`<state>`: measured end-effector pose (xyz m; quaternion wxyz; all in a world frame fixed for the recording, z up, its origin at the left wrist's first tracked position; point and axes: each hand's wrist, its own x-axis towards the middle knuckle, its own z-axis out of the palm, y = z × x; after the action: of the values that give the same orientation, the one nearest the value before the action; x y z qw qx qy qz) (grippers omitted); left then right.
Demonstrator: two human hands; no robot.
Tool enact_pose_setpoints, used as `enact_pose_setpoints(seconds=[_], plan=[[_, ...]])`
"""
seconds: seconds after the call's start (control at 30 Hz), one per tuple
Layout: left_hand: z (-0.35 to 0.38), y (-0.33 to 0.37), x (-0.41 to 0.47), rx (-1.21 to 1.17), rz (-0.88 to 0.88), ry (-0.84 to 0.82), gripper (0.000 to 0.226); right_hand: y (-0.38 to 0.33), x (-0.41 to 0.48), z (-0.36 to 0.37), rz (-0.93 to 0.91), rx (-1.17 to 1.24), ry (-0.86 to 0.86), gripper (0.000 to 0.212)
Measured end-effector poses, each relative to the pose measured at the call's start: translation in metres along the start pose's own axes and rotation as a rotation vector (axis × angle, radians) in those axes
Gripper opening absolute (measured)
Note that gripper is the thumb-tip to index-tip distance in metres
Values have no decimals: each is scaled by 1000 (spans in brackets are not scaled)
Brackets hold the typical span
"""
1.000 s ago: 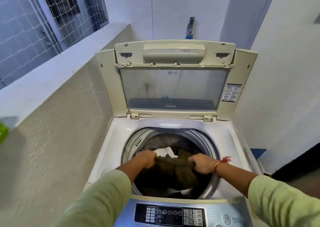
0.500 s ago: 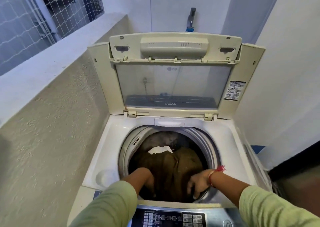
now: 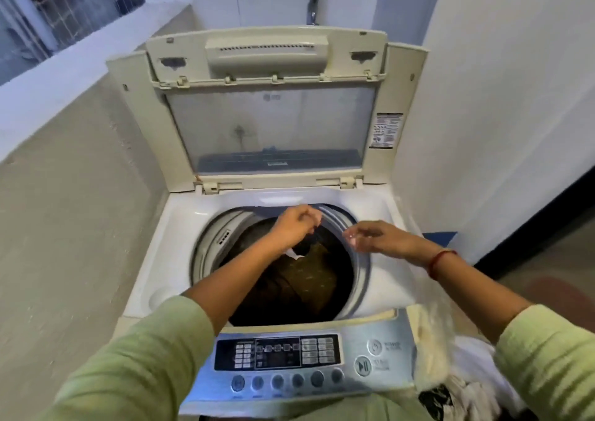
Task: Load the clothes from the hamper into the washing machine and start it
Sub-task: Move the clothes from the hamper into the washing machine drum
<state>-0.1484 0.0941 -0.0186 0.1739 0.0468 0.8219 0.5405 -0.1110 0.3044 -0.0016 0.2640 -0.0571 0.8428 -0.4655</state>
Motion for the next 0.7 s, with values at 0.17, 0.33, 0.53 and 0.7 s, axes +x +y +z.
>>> enact_pose_setpoints(seconds=[0.17,0.33,0.53,0.7], plan=[[60,109,-13,-204,334,-55,14,9,-82,-55,-93,201,253,23],[176,149,-24,-79,413,-352,11,57,-166,-87,-45,344,512,34],[305,138,-21,67,278,-556,8,160,-238,-91,173,433,732,13],[387,104,-39,210,51,-712,17,223,-270,-80,363,472,729,13]])
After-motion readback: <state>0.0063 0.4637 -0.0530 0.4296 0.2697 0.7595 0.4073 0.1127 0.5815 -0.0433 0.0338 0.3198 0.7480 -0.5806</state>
